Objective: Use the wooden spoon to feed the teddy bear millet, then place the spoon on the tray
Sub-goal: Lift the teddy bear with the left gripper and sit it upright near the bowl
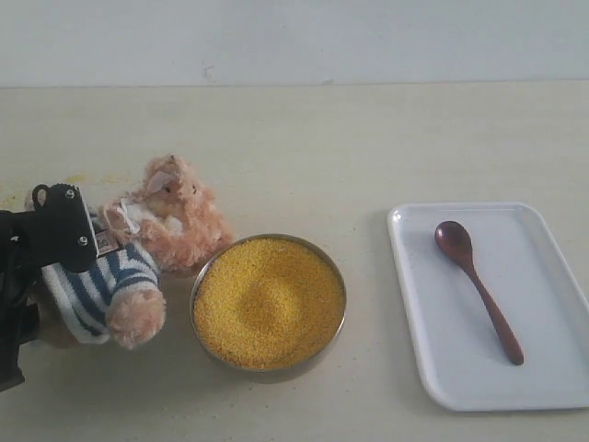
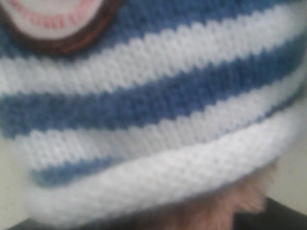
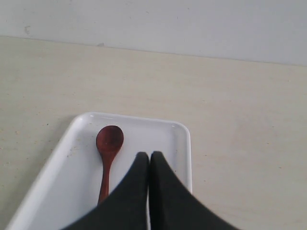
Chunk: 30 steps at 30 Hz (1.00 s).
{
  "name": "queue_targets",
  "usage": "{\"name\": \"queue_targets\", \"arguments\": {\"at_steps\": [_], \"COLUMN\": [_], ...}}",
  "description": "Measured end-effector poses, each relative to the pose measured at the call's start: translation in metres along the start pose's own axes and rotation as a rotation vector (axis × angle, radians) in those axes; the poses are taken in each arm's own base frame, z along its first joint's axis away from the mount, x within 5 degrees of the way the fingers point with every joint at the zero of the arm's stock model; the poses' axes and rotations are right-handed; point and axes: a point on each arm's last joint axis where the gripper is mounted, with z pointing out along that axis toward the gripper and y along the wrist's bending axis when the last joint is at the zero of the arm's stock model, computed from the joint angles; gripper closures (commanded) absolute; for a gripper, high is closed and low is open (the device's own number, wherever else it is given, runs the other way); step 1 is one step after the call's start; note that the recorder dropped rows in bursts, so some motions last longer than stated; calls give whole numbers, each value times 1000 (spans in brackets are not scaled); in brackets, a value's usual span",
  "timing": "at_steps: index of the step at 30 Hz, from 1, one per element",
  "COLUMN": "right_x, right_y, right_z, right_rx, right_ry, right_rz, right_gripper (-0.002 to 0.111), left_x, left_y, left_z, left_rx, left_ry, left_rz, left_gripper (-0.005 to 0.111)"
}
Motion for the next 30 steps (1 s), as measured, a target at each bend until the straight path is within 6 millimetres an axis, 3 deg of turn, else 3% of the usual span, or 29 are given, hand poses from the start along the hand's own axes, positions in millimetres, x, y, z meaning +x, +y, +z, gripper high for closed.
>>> {"name": "queue_targets", "arguments": {"at_steps": [7,12,15,19,22,26,30], "right_x": [-2,-13,-28,-59,-75,-104,-127], "right_y": [0,1,3,1,-1,2,3], "right_z": [0,-1,-5,-21,-33,-41,-25], "right_rx": [-2,-16,-47,-132,-186,-195,-150], "right_ry": [-19,-140,-316,-690,-800,-781,-606], "right_rz": [0,5,76,345,455,382,288], "right_gripper": [108,108,108,108,108,108,108], "left_x": [0,0,-1,-2,-2,-3,-3], "left_y": [-2,-1,-1,-2,-3,-3,-3], "left_z": [6,6,7,10,13,14,14], "left_rx": [23,21,20,29,37,38,37], "left_ry": [34,30,25,35,44,43,41], "left_rz": [9,9,10,14,17,18,18], "left_gripper": [103,103,103,103,103,103,103]}}
